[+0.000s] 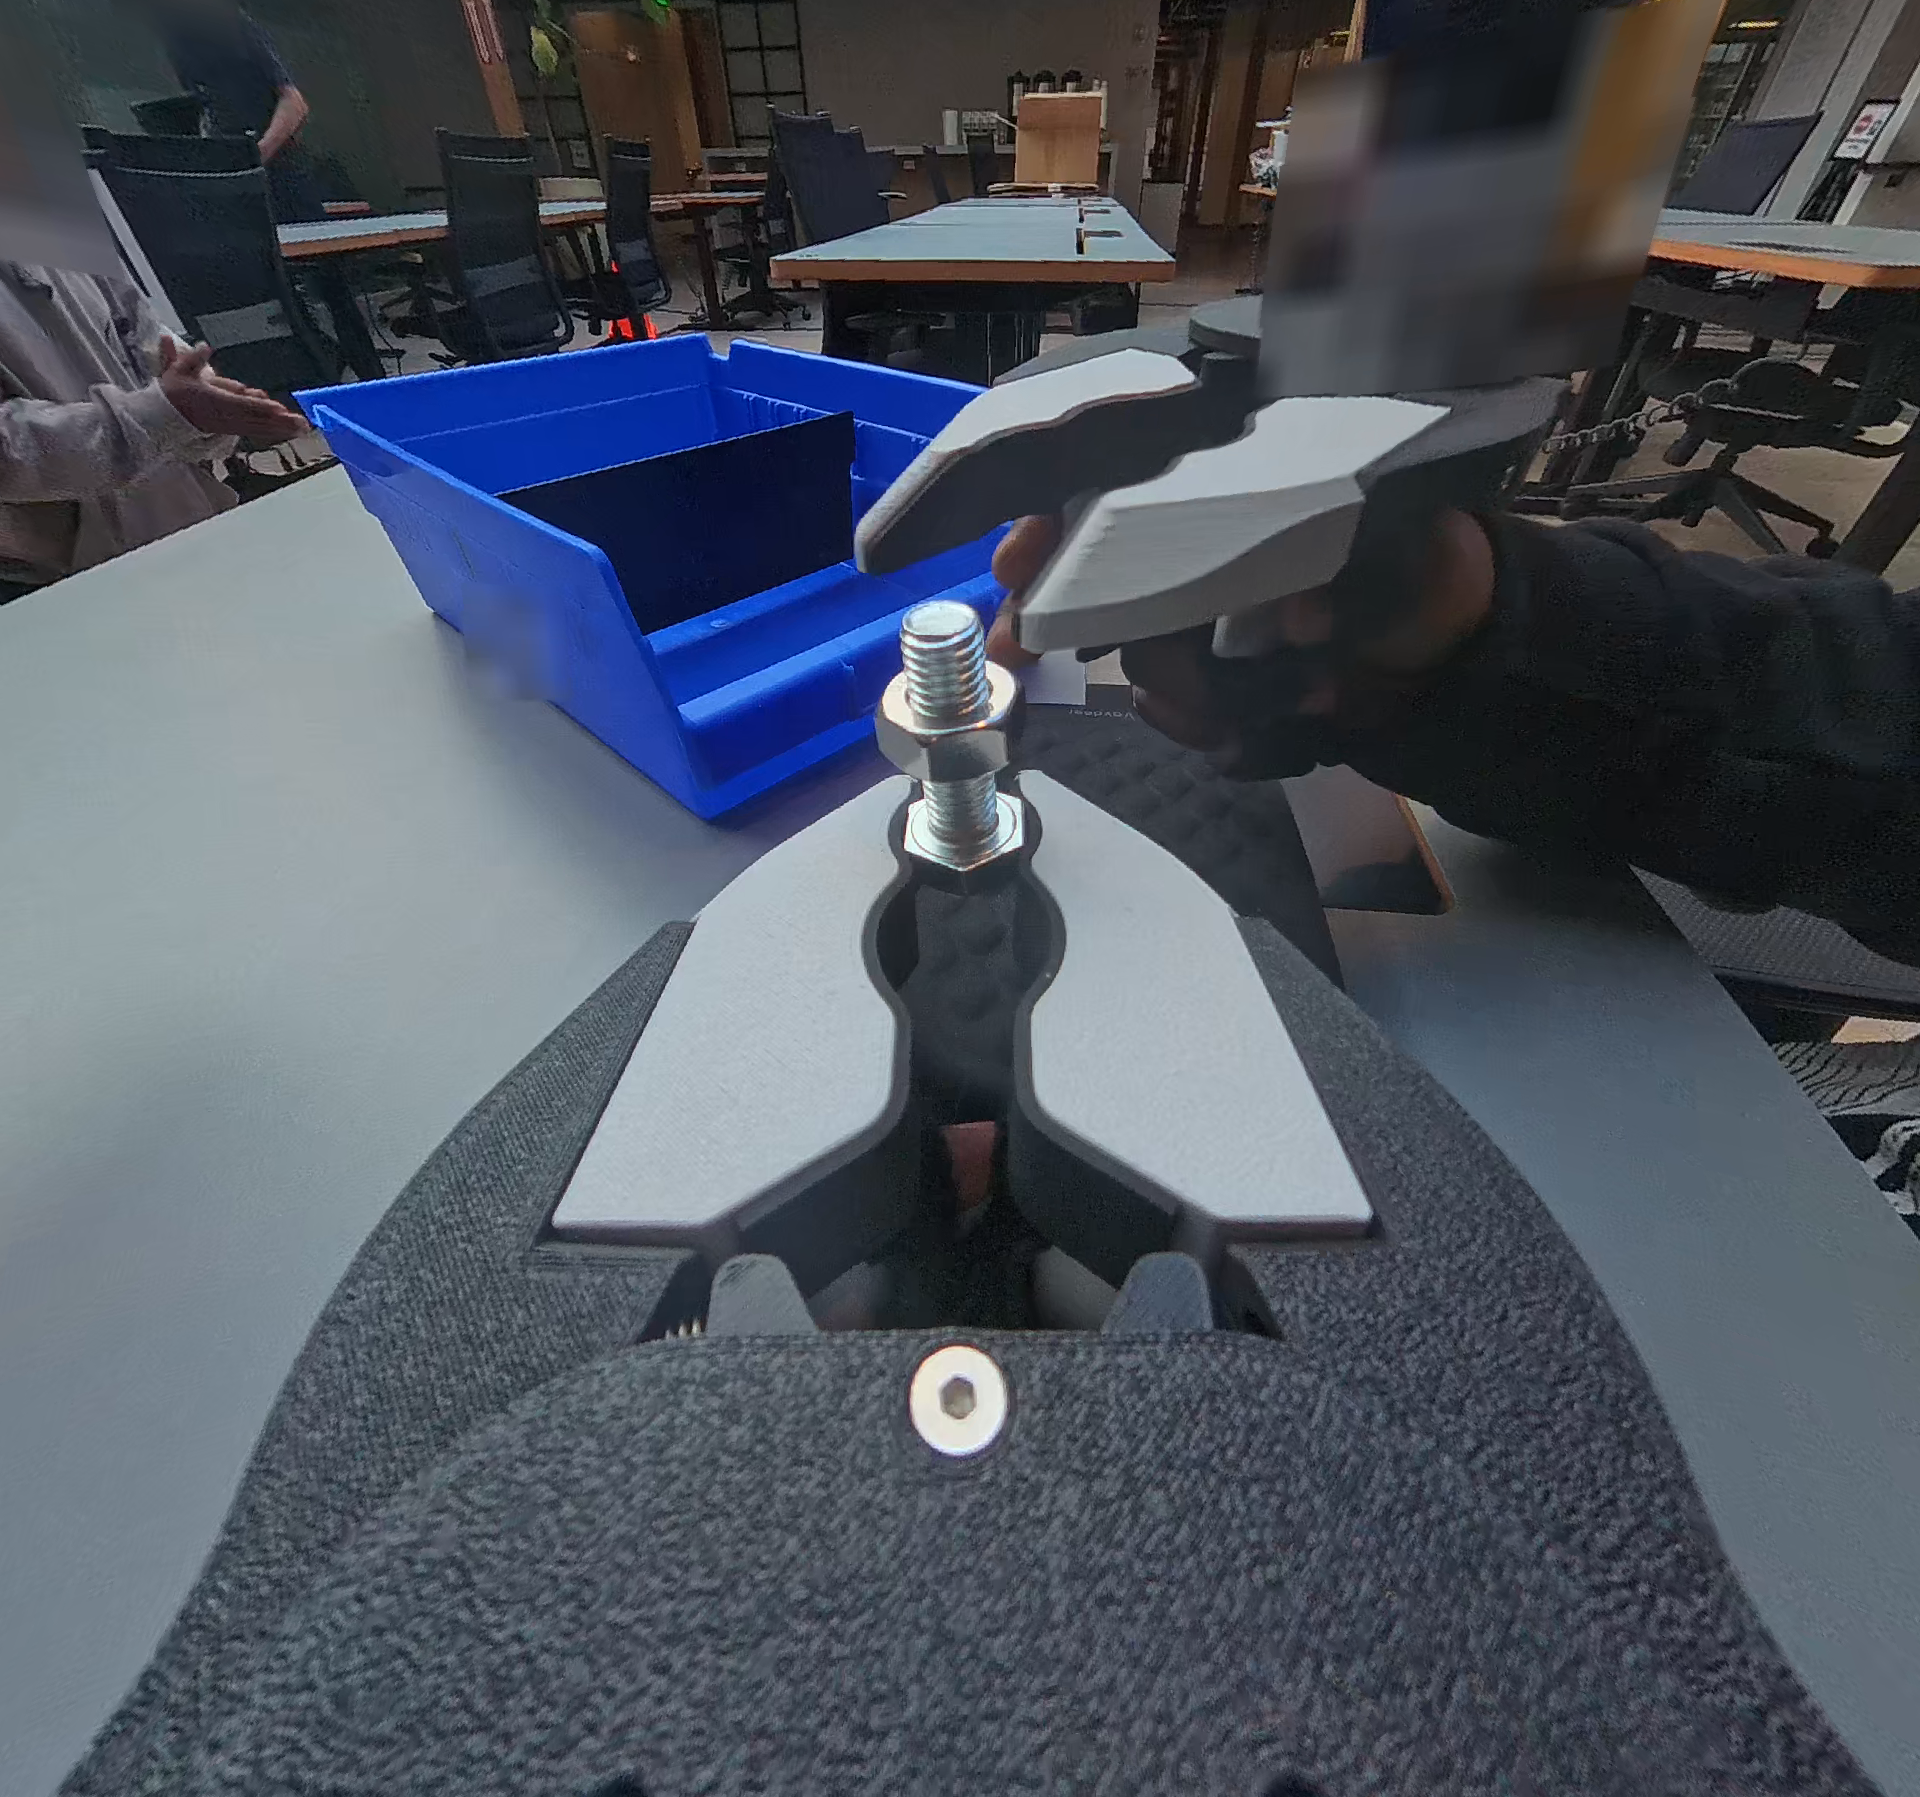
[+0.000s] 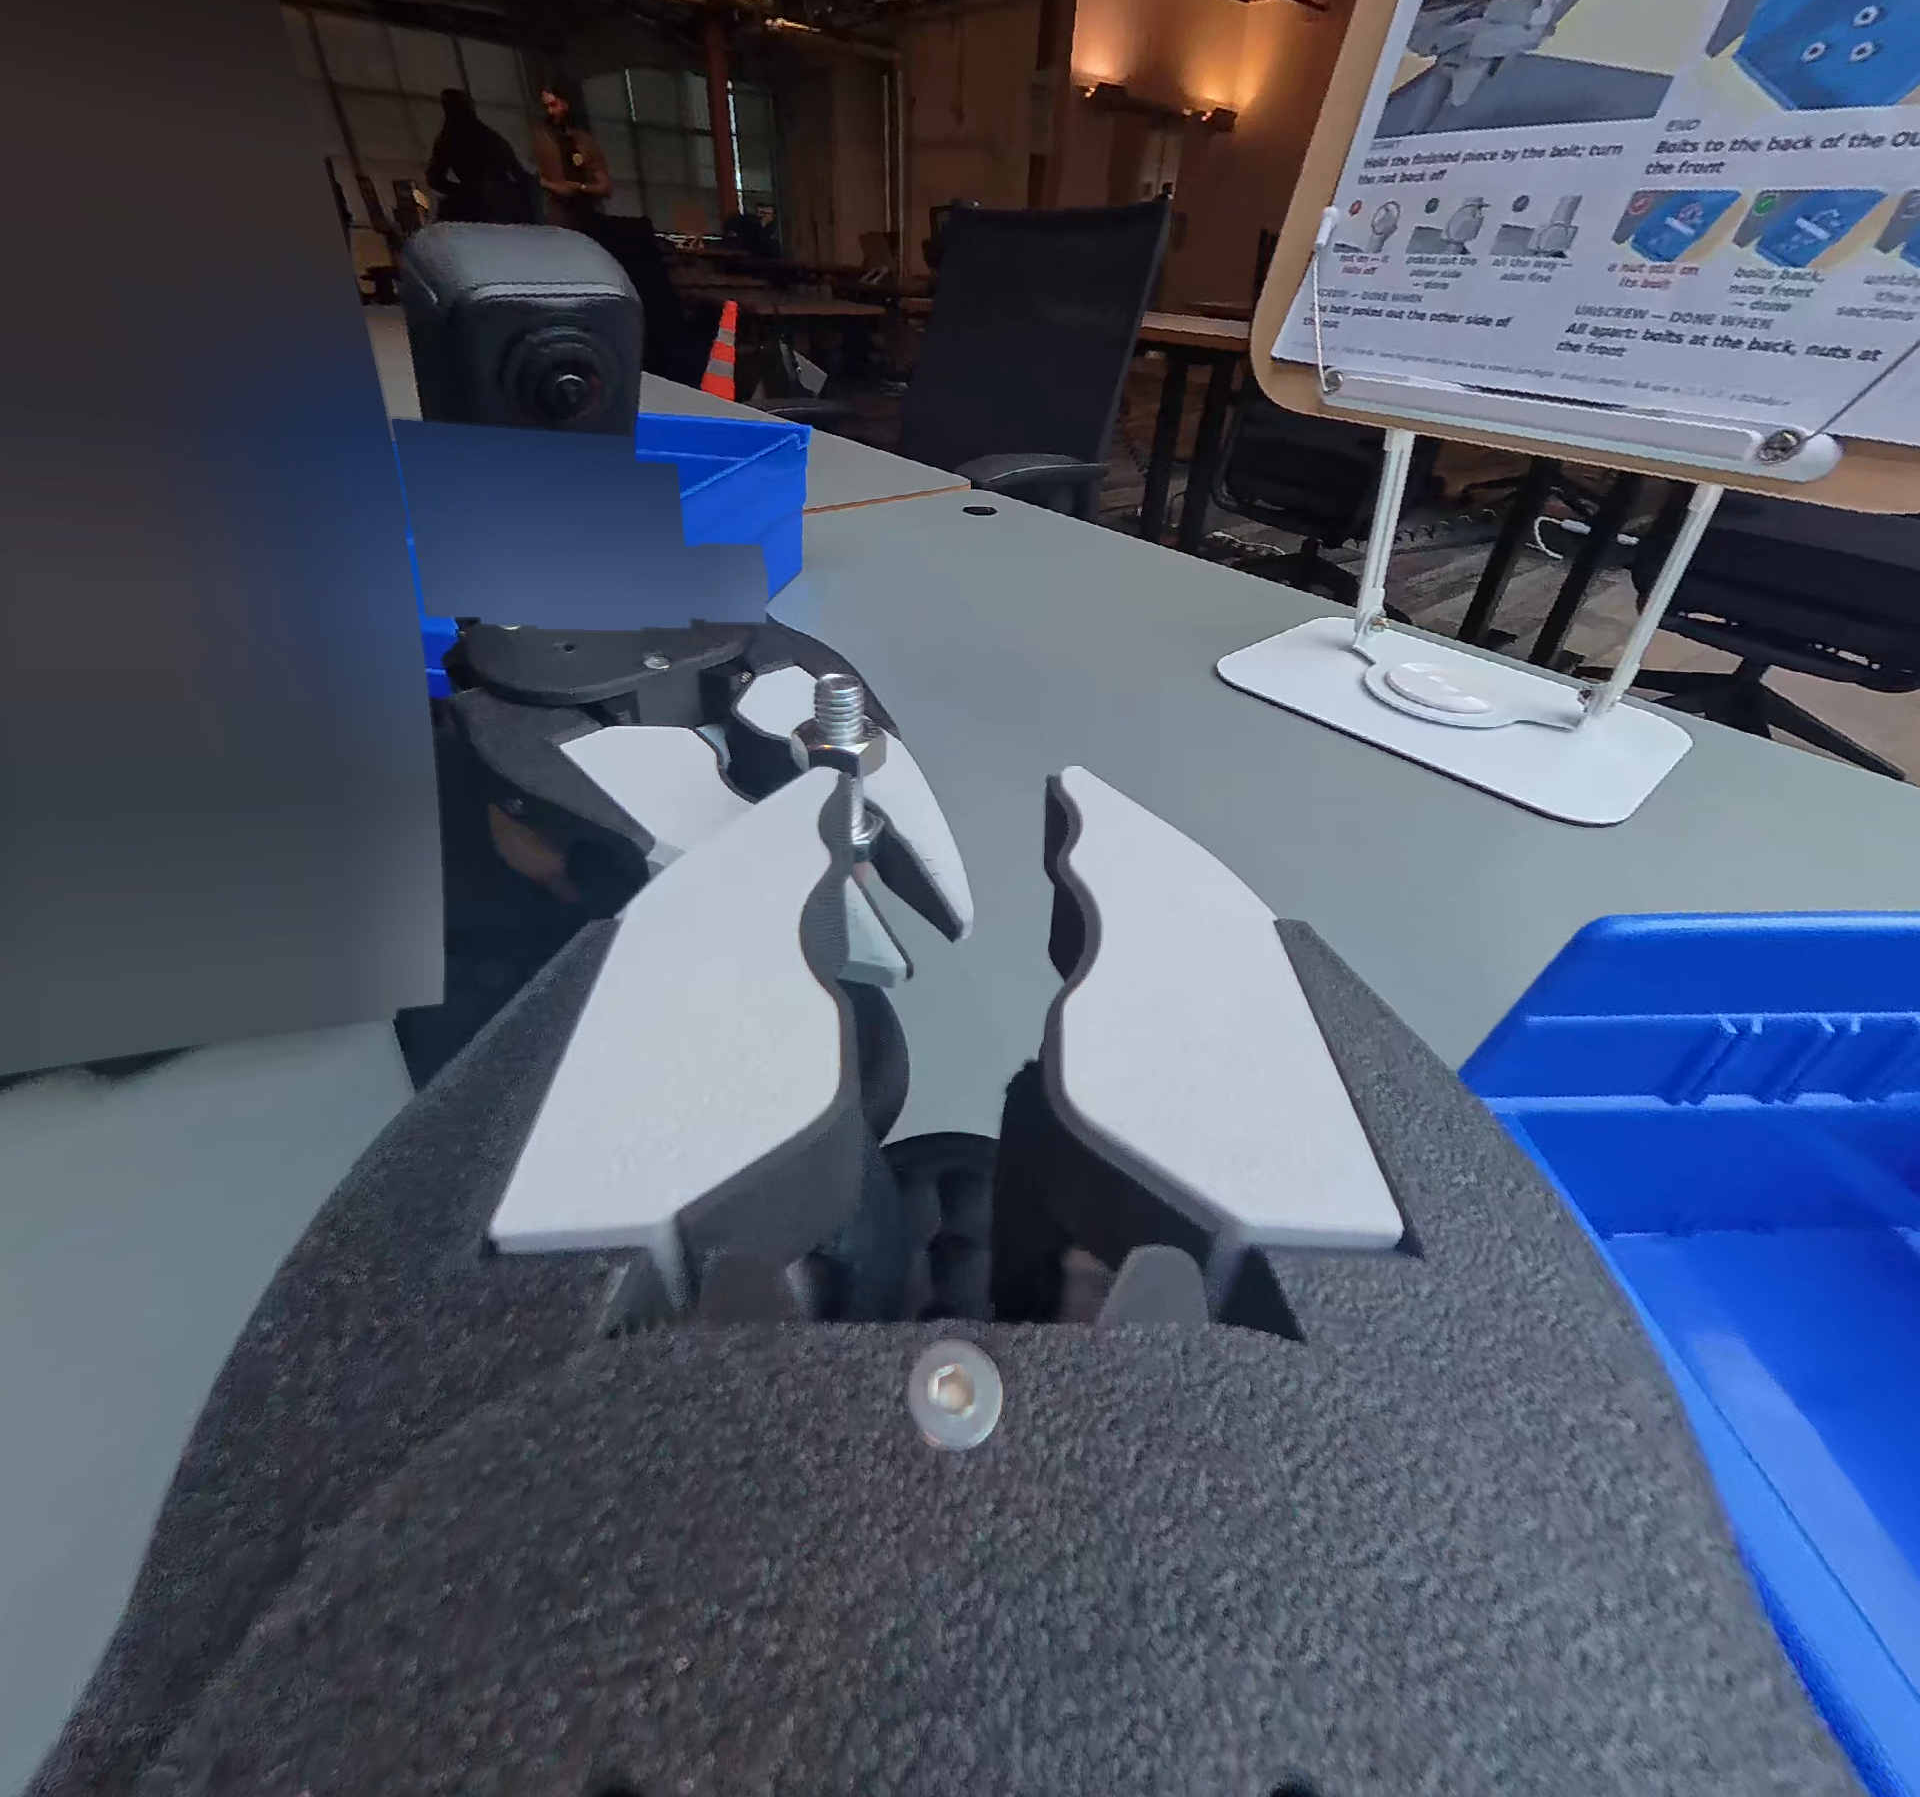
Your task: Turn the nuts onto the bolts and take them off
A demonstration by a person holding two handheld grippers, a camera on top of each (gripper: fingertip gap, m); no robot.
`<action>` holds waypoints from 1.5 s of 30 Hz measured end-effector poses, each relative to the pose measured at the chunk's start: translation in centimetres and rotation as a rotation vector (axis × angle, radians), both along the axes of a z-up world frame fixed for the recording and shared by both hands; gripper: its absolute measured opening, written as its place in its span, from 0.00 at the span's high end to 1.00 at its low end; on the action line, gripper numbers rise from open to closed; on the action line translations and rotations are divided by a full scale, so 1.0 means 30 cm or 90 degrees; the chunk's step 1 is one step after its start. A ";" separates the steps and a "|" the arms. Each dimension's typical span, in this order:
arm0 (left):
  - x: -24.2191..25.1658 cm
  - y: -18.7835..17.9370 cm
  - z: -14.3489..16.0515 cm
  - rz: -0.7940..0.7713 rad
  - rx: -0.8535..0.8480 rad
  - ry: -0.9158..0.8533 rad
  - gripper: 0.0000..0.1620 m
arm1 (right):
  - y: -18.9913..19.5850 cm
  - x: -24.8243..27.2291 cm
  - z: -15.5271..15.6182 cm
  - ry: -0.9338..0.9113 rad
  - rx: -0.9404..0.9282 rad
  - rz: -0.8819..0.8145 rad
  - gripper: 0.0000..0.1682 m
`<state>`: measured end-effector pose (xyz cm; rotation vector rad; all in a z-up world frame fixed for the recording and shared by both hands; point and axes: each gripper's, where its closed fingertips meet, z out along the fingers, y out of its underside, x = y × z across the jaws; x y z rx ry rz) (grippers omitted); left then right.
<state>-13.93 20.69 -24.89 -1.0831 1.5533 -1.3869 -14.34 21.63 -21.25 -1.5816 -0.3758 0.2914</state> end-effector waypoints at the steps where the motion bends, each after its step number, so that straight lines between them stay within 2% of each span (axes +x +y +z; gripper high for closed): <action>1: 0.000 -0.001 0.000 0.000 0.001 0.000 0.92 | 0.002 -0.015 0.001 0.000 0.002 0.010 0.76; 5: 0.000 -0.002 -0.001 -0.002 0.003 0.001 0.92 | 0.038 -0.065 -0.007 0.008 -0.006 0.029 0.65; 9: 0.000 -0.006 -0.004 -0.004 0.008 0.003 0.92 | 0.084 -0.099 -0.007 0.012 -0.008 0.040 0.64; 15: -0.001 -0.004 -0.002 -0.005 0.005 0.001 0.92 | 0.102 -0.088 -0.018 -0.004 -0.015 0.025 0.69; 25: 0.001 -0.002 -0.003 -0.001 0.003 0.003 0.92 | 0.038 -0.030 -0.012 -0.006 -0.008 0.015 0.70; 28: -0.002 -0.002 0.000 -0.003 -0.001 -0.002 0.92 | 0.026 0.005 -0.016 -0.029 -0.007 -0.012 0.78; 32: -0.001 0.000 0.001 -0.001 -0.004 -0.002 0.92 | 0.013 0.042 -0.017 -0.033 -0.011 -0.028 0.80; 35: -0.001 -0.001 0.001 -0.001 -0.002 -0.002 0.92 | 0.009 0.035 -0.001 -0.022 -0.001 -0.016 0.75; 40: -0.002 0.001 0.002 0.000 -0.006 -0.003 0.92 | 0.030 -0.026 0.001 -0.008 0.004 0.034 0.59; 45: -0.001 -0.001 0.000 0.000 -0.003 -0.002 0.92 | 0.076 -0.086 -0.001 -0.013 0.001 0.057 0.57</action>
